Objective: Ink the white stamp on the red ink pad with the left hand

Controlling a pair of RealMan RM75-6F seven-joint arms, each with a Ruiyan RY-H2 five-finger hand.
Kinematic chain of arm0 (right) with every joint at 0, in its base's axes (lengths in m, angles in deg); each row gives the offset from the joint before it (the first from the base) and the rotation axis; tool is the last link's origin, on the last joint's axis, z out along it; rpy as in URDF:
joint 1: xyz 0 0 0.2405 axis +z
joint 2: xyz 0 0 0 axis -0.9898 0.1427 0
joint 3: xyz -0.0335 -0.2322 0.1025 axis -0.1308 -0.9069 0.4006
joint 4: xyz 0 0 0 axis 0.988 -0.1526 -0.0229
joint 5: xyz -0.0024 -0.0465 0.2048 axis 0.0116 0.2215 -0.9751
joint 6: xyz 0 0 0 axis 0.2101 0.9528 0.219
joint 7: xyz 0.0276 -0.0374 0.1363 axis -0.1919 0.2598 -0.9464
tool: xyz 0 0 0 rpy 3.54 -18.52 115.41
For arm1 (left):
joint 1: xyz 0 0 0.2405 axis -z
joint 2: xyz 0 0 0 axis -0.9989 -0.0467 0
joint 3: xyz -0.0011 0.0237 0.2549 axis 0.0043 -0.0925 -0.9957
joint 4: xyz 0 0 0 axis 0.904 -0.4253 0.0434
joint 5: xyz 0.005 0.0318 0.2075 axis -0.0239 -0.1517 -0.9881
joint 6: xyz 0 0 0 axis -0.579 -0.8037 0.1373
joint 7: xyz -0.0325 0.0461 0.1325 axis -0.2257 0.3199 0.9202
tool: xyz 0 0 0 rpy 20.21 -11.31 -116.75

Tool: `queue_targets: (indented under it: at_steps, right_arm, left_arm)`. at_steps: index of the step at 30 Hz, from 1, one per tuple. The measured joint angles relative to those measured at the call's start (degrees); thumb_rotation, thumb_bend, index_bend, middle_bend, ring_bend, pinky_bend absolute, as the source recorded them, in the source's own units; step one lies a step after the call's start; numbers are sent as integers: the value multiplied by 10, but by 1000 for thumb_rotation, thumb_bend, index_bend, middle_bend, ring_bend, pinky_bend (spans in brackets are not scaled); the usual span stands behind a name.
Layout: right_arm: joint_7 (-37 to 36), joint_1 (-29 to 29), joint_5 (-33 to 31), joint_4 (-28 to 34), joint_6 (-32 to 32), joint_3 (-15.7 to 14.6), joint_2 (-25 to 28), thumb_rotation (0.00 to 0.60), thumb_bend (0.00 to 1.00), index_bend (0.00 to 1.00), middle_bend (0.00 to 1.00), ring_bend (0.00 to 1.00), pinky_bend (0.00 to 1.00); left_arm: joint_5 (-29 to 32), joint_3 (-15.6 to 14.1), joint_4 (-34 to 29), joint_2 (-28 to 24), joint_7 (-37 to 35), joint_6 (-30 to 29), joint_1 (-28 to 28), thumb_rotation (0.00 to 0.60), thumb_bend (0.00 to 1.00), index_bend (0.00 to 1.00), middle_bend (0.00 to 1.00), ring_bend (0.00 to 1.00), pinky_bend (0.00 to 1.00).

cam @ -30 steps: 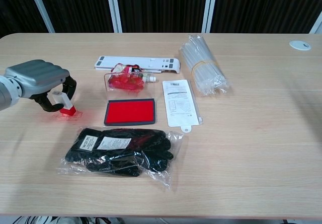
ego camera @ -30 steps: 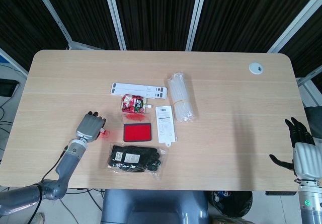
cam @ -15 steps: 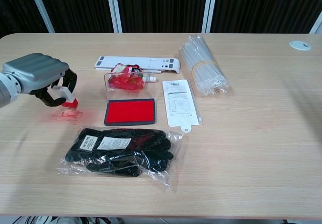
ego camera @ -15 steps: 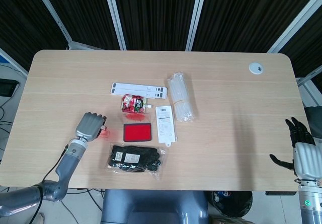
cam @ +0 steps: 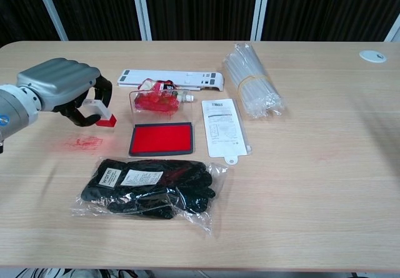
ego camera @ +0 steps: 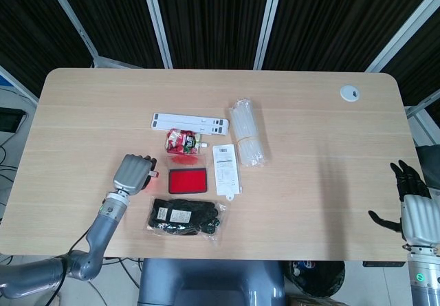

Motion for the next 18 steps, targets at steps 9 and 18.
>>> queue_targets:
  at_steps: [9,18]
  right_arm:
    - [-2,0,1,-1,1,0,0,600,96,0,0,0,167]
    - [-6,0,-1,0,3,0,1,600,97,0,0,0,167]
  left_arm:
    - [70,31,-43,44,97,-28,18,600,508,783,772,614,677]
    - [150,53,-35,100,169,-35,50,600,512,784,772,615,677]
